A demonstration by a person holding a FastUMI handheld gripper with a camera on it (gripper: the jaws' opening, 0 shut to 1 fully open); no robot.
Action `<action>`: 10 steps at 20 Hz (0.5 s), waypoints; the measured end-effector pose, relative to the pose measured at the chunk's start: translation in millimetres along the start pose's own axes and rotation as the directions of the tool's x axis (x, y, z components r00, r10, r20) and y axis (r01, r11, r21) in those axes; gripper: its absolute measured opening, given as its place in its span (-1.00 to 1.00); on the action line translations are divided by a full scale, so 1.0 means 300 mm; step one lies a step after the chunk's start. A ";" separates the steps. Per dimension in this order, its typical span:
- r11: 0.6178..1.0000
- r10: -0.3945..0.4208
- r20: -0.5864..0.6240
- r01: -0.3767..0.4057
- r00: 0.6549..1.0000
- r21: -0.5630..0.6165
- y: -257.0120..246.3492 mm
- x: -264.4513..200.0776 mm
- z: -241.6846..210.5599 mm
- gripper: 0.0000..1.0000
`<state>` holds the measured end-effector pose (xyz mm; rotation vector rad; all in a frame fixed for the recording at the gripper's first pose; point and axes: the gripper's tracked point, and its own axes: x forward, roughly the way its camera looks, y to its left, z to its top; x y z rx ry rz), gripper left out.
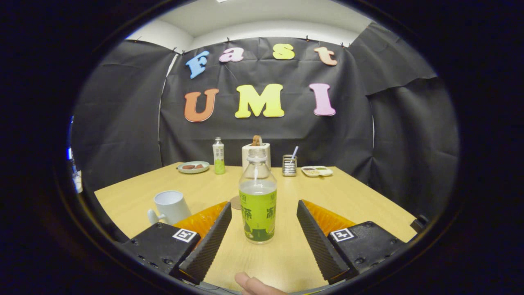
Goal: Take the bottle from table, then pour the juice into the cup, finally place the bottle on the coaster
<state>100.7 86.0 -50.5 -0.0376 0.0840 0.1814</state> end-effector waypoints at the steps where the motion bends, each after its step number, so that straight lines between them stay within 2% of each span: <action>1: 1.000 0.002 -0.006 -0.002 1.000 -0.001 0.006 0.025 -0.004 1.00; 4: 1.000 0.015 0.001 -0.015 1.000 -0.019 0.040 0.094 -0.005 1.00; 10: 0.999 -0.046 0.014 0.046 0.999 -0.020 0.022 0.216 -0.002 1.00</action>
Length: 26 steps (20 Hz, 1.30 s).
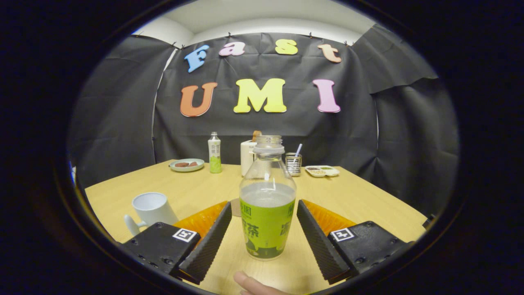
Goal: Take the bottle from table, then pour the juice into the cup, finally place the bottle on the coaster
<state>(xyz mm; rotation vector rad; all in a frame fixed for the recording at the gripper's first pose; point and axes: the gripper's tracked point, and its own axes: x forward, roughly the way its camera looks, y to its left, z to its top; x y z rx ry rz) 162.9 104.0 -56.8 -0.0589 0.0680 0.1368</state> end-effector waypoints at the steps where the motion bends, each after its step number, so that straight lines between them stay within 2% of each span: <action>1: 1.000 -0.012 0.005 0.012 1.000 0.002 -0.007 0.016 0.007 1.00; 4: 1.000 -0.019 -0.003 0.019 1.000 0.015 -0.005 0.058 0.007 0.97; 8: 1.000 -0.024 -0.032 0.024 0.999 0.011 -0.006 0.049 -0.012 0.65; 13: 0.998 -0.039 -0.046 0.037 0.998 -0.056 0.005 -0.005 0.012 0.61; 17: 0.986 -0.076 -0.069 0.064 0.995 -0.156 0.006 -0.053 0.035 0.61; 19: 0.967 -0.097 -0.080 0.075 0.992 -0.242 0.006 -0.075 0.041 0.61; 22: 0.919 -0.128 -0.104 0.079 0.986 -0.386 0.012 -0.096 0.050 0.62; 26: 0.807 -0.208 -0.095 0.116 0.974 -0.580 0.006 -0.118 0.084 0.62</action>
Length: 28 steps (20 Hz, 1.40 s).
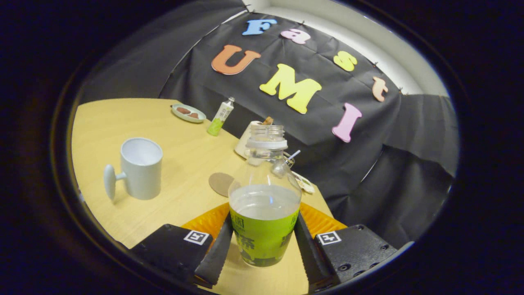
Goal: Take the bottle from table, then pour the juice into the cup, finally place the bottle on the coaster
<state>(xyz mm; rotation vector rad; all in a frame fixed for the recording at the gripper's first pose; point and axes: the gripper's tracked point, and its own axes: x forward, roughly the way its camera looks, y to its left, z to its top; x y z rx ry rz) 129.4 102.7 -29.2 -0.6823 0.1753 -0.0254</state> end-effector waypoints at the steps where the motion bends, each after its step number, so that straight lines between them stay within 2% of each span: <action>1: 0.999 -0.026 0.003 0.026 1.000 -0.042 -0.010 -0.005 0.011 0.62; 4: 0.981 -0.097 0.019 0.099 0.995 -0.168 -0.022 -0.016 0.033 0.62; 9: 0.915 -0.203 0.071 0.215 0.976 -0.341 -0.041 -0.028 0.086 0.62; 16: 0.761 -0.284 0.177 0.334 0.942 -0.556 -0.023 0.007 0.147 0.62; 18: 0.724 -0.281 0.212 0.352 0.936 -0.594 -0.005 0.002 0.169 0.62; 21: 0.689 -0.267 0.226 0.350 0.937 -0.635 0.035 0.021 0.195 0.62; 28: 0.551 -0.261 0.329 0.420 0.907 -0.721 0.092 0.016 0.289 0.62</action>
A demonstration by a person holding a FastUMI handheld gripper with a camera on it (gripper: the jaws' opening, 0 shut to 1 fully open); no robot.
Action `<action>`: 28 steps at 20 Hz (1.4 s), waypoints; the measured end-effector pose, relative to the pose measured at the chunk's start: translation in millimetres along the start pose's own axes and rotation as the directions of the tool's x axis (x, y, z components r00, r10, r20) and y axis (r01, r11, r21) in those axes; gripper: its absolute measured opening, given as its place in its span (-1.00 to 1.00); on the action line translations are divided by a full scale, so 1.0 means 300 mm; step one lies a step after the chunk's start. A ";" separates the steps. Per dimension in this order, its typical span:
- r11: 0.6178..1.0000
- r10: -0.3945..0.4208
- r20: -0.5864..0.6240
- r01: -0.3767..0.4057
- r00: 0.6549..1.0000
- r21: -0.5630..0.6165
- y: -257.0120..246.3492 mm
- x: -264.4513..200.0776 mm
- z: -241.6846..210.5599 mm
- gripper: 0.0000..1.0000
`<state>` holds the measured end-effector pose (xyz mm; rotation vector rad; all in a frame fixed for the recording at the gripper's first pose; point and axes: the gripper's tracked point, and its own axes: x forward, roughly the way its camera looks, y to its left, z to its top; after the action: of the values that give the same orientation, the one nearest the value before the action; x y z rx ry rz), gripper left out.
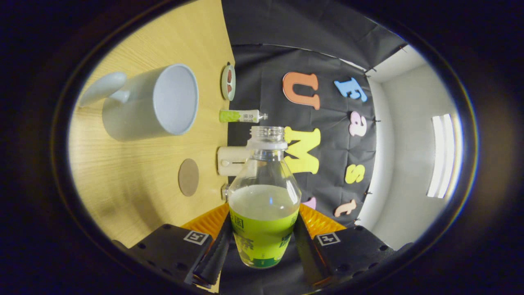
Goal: Take the bottle from table, then pour the juice into the cup, finally place the bottle on the coaster
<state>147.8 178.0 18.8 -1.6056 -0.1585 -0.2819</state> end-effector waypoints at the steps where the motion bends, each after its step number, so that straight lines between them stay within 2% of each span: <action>1: 1.000 -0.009 0.002 0.009 1.000 -0.026 -0.007 0.000 0.007 0.62; 9: 0.982 -0.058 0.026 0.062 0.998 -0.177 -0.029 -0.003 0.043 0.61; 16: 0.977 -0.067 0.024 0.070 0.997 -0.204 -0.029 0.006 0.043 0.61; 20: 0.955 -0.098 0.046 0.107 0.994 -0.278 -0.042 0.009 0.052 0.61; 28: 0.932 -0.125 0.057 0.137 0.991 -0.335 -0.072 -0.007 0.042 0.61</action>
<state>140.9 191.9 38.3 -1.9460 -0.2554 -0.4016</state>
